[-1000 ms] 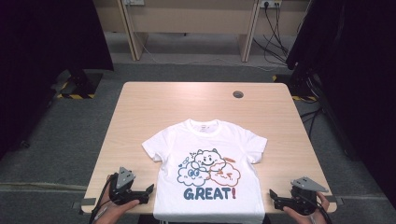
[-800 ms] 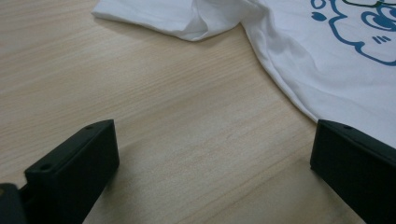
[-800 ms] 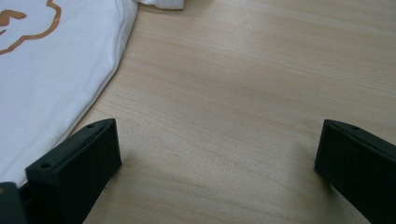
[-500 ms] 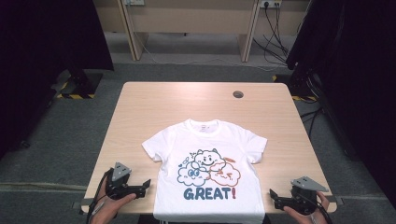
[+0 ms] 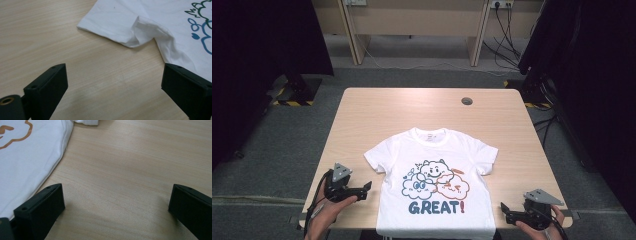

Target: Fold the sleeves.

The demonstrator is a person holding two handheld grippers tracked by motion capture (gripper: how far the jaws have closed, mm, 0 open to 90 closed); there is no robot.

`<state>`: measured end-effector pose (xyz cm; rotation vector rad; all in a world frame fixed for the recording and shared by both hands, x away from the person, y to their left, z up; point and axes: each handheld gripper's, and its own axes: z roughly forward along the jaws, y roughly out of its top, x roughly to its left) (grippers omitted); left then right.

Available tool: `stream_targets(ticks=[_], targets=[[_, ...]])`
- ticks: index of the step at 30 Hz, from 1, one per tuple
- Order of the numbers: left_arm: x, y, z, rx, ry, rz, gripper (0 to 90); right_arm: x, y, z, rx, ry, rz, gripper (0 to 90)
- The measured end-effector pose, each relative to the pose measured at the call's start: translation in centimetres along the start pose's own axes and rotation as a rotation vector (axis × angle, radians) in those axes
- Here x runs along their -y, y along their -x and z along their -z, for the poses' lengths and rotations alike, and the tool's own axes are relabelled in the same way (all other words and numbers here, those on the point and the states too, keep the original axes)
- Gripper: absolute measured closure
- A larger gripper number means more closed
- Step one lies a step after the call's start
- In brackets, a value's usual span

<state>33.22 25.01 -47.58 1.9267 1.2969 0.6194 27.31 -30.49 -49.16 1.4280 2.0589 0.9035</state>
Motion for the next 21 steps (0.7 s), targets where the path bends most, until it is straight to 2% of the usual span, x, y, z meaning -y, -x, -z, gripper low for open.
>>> stream_targets(ticks=[4, 21], targets=[[-0.9, -0.4, -0.8, -0.005, -0.001, 0.010, 9.4, 0.0, 0.0, 0.0, 0.000, -0.001, 0.000, 0.3], [-2.3, -1.2, -3.0, -0.014, -0.008, 0.034, 20.0, 0.0, 0.0, 0.0, 0.001, 0.001, 0.001, 0.3]])
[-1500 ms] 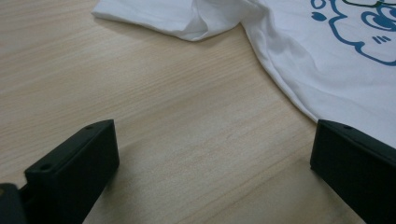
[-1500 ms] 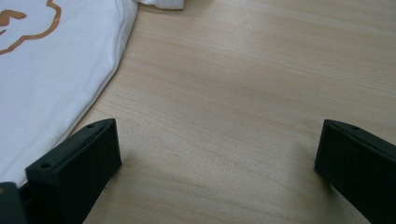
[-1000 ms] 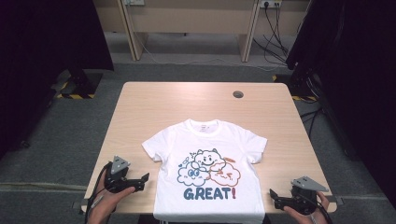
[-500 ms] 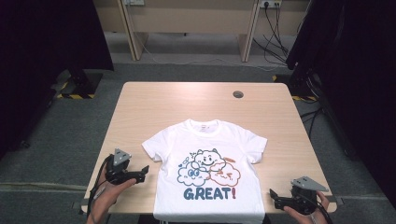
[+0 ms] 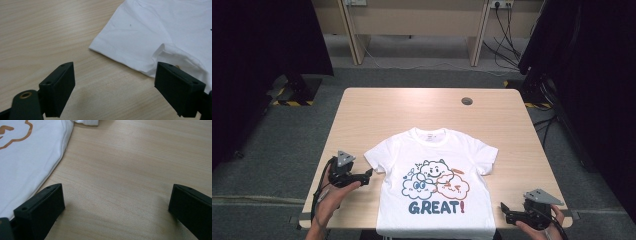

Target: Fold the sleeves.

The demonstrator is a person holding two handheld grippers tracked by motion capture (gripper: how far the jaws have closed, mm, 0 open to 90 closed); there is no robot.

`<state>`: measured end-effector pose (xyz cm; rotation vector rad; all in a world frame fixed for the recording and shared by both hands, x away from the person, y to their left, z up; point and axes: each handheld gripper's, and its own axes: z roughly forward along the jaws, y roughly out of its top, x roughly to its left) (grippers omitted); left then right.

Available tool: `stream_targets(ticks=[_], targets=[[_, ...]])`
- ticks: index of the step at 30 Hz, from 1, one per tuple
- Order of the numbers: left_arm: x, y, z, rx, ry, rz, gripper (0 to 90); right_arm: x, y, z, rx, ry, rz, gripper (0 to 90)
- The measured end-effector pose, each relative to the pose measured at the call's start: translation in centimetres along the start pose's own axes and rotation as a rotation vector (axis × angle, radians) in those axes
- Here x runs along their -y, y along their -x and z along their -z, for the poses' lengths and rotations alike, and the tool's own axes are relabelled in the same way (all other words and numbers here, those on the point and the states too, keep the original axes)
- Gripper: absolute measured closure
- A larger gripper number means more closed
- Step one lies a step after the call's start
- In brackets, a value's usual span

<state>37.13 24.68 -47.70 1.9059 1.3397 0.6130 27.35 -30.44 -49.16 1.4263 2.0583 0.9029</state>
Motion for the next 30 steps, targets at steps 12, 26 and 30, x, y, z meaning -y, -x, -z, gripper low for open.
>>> stream_targets(ticks=[12, 26, 30], targets=[[-1.3, -0.5, -1.8, -0.007, 0.002, 0.007, 29.4, 0.0, -0.1, 0.0, 0.004, 0.003, -0.003, 0.3], [-2.3, -0.8, -3.8, 0.005, -0.056, -0.006, 48.9, 0.0, -0.2, 0.0, 0.000, 0.003, -0.002, 0.3], [-2.3, -0.7, -4.0, 0.052, -0.046, -0.014, 66.6, 0.0, -0.2, 0.0, 0.000, 0.005, -0.003, 0.5]])
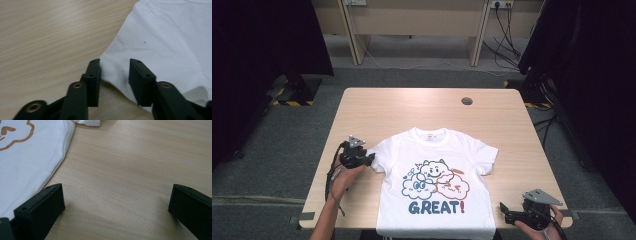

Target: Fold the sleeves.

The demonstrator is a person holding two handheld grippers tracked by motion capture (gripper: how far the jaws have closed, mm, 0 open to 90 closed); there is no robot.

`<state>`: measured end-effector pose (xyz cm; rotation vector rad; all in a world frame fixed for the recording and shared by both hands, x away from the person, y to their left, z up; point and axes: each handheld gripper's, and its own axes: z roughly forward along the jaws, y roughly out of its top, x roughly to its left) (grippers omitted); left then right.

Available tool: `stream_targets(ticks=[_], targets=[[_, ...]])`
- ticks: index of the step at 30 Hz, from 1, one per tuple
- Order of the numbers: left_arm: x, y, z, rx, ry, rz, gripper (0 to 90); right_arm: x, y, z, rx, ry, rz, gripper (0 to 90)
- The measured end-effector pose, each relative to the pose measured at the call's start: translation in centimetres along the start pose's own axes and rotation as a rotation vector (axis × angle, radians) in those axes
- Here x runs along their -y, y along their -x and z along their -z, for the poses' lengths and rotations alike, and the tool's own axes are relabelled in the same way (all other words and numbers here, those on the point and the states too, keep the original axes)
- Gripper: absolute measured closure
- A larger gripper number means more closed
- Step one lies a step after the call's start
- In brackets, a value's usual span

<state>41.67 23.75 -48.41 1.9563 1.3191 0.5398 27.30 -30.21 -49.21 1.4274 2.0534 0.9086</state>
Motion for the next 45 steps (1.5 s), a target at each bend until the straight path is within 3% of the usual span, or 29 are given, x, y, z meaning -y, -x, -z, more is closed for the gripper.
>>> stream_targets(ticks=[6, 16, 23, 26, 33, 39, 45], targets=[[-0.2, 0.1, 0.0, 0.029, 0.013, 0.000, 83.8, 0.0, 0.0, 0.0, -0.001, 0.003, -0.001, 0.6], [-2.0, 1.2, 1.7, 0.039, 0.073, -0.052, 84.8, 0.0, 0.0, -0.1, -0.002, 0.006, 0.000, 0.6], [-4.2, 3.3, 3.1, 0.081, 0.126, -0.119, 85.1, 0.0, 0.0, -0.1, -0.002, 0.007, 0.001, 0.6], [-4.9, 4.4, 3.2, 0.097, 0.134, -0.147, 85.0, 0.0, 0.0, -0.1, -0.003, 0.007, 0.002, 0.6], [-6.3, 7.8, 2.6, 0.177, 0.143, -0.217, 84.9, 0.0, 0.0, -0.1, -0.003, 0.007, 0.003, 0.6], [-6.7, 9.5, 2.2, 0.235, 0.136, -0.250, 83.1, 0.0, 0.0, -0.1, -0.005, 0.007, 0.004, 0.6], [-6.5, 9.7, 2.2, 0.252, 0.129, -0.258, 64.3, 0.0, 0.0, -0.1, -0.005, 0.007, 0.005, 0.6]])
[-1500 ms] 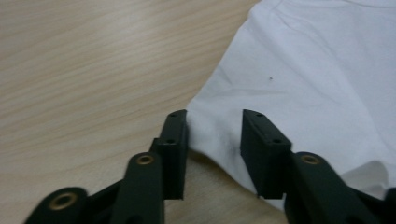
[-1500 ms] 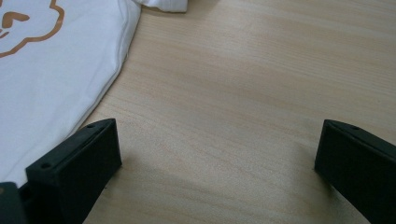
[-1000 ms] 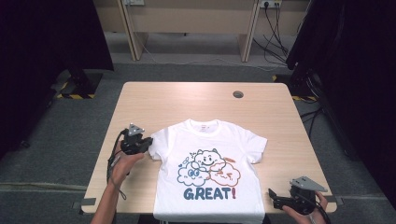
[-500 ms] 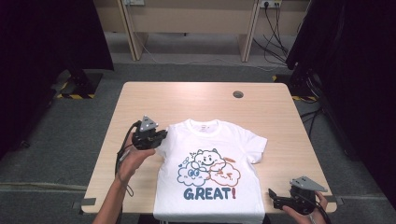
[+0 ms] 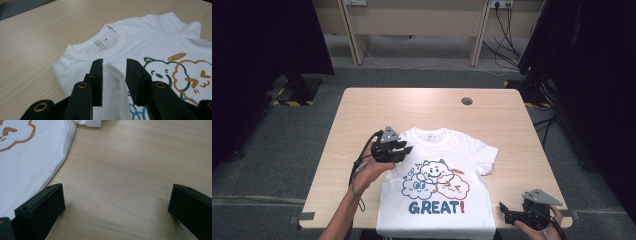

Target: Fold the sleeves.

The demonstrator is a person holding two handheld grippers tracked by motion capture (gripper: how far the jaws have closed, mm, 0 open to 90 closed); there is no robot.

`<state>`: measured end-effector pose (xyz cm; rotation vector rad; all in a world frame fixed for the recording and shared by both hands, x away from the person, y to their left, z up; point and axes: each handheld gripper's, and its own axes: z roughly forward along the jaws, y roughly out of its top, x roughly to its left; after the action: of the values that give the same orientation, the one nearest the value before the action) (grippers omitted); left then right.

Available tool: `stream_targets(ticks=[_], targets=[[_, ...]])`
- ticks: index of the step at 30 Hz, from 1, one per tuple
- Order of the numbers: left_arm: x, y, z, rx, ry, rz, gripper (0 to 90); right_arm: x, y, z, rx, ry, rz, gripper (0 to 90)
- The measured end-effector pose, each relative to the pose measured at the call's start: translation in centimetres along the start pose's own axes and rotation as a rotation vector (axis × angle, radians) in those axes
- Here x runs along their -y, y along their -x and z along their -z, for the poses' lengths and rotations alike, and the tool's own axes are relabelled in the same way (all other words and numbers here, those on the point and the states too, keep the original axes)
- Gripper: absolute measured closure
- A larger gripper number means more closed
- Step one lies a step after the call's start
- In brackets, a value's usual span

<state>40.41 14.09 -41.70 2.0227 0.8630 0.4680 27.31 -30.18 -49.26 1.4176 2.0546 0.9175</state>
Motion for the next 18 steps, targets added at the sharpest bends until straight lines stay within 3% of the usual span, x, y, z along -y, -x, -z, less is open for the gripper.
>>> stream_targets(ticks=[6, 13, 16, 18], targets=[[1.4, -0.3, 0.6, -0.036, -0.033, 0.003, 42.6, 0.0, 0.0, 0.0, 0.001, -0.001, -0.001, 0.5], [3.1, -0.9, 0.6, -0.060, -0.063, 0.028, 34.5, 0.0, -0.1, 0.0, 0.003, 0.000, -0.001, 0.5], [3.6, -0.9, 0.6, -0.083, -0.080, 0.053, 23.0, 0.0, -0.1, 0.0, 0.003, -0.001, -0.001, 0.5], [4.2, -0.8, 0.6, -0.098, -0.093, 0.048, 19.0, 0.0, -0.1, 0.0, 0.005, 0.000, -0.002, 0.4]])
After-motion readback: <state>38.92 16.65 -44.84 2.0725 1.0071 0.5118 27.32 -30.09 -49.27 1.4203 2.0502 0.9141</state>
